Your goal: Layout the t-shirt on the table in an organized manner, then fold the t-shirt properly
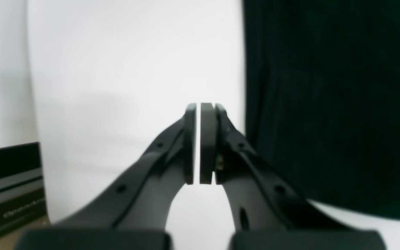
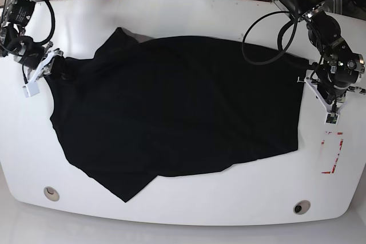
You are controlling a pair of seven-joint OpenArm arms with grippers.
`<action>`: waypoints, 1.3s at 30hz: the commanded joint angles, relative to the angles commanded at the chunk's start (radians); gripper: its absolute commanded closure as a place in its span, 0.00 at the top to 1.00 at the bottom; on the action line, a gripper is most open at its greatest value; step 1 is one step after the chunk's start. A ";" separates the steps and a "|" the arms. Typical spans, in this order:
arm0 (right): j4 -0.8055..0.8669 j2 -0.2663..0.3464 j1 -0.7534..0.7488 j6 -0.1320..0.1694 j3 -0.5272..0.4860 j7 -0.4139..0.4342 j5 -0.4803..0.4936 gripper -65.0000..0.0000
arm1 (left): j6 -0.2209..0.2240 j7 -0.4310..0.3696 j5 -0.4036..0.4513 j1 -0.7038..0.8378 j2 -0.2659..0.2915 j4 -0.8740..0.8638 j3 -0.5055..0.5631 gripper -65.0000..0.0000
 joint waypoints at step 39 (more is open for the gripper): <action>-0.002 -0.008 0.051 0.000 0.002 0.003 -0.002 0.00 | 0.000 -0.064 -0.002 -0.133 0.020 -0.399 -0.008 0.60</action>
